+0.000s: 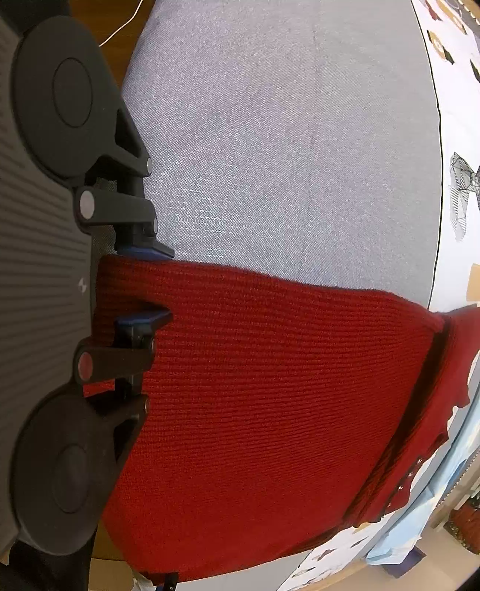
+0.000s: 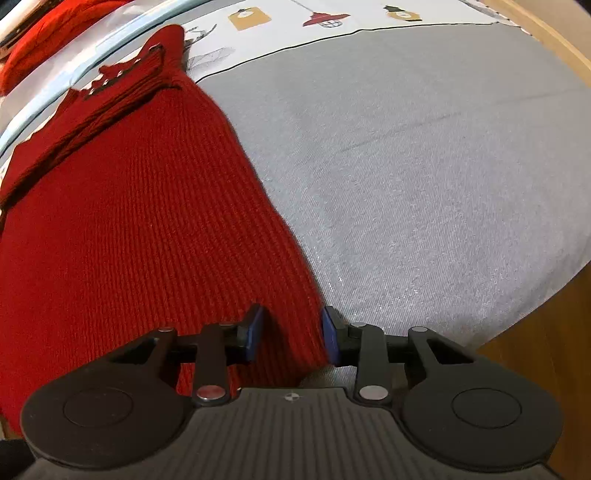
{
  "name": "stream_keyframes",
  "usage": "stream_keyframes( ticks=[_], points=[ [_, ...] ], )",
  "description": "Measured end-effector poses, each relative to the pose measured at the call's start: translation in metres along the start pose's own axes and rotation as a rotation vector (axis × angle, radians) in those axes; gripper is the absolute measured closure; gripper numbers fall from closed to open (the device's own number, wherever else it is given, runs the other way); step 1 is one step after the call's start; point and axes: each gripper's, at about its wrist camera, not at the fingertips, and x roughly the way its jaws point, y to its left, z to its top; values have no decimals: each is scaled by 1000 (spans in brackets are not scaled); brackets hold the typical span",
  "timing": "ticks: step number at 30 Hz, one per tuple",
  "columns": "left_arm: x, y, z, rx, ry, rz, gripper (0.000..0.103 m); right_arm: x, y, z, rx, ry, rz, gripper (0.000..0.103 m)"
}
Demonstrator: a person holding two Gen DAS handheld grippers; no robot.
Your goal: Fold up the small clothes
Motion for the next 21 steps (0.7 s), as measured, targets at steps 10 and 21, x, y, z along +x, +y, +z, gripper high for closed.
stream_keyframes(
  ticks=[10, 21],
  points=[
    [1, -4, -1, 8, -5, 6, 76, 2, 7, -2, -56, 14, 16, 78],
    [-51, -10, 8, 91, -116, -81, 95, -28, 5, 3, 6, -85, 112, 87]
  ],
)
